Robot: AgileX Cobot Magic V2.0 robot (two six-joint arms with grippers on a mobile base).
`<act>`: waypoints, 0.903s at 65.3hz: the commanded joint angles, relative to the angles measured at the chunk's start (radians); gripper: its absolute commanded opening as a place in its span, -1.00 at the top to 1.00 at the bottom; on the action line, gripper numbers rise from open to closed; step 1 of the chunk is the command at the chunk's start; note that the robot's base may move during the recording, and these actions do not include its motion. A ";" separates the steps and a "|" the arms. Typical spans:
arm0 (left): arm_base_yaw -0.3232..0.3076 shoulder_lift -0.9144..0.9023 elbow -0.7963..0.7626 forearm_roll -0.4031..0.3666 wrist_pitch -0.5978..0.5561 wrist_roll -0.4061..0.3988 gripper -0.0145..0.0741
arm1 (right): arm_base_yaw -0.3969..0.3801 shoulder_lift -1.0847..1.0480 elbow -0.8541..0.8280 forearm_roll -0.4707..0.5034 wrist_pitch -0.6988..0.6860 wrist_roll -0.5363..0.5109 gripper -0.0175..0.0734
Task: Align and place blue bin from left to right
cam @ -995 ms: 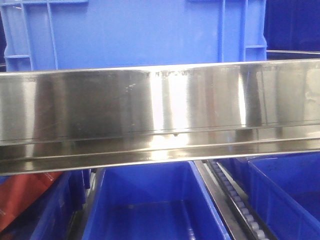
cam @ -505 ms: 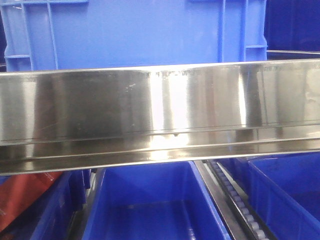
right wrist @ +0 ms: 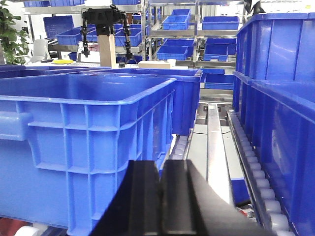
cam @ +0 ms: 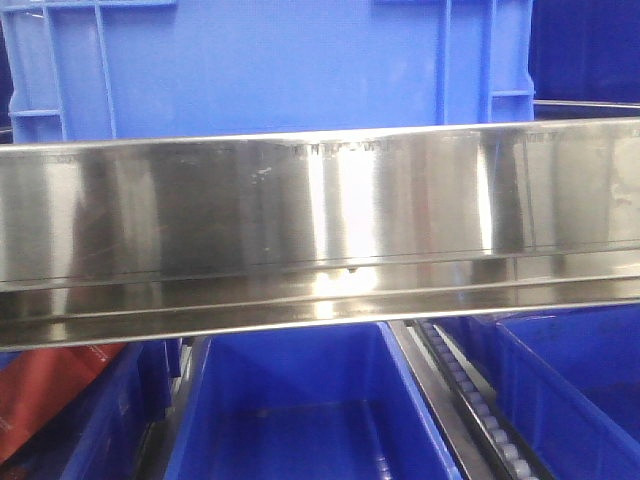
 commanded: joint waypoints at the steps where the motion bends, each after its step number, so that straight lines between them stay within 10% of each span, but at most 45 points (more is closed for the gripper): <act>1: 0.001 -0.005 -0.001 -0.007 -0.015 0.002 0.92 | -0.006 -0.006 0.001 -0.011 -0.024 -0.007 0.97; 31: 0.001 -0.005 -0.001 -0.007 -0.015 0.002 0.92 | -0.016 -0.006 0.001 -0.009 -0.004 -0.033 0.97; 42: 0.001 -0.005 -0.001 -0.007 -0.015 0.002 0.92 | -0.156 -0.024 0.016 0.196 0.012 -0.254 0.97; 59: 0.001 -0.005 -0.001 -0.007 -0.015 0.002 0.92 | -0.351 -0.217 0.177 0.210 0.010 -0.256 0.97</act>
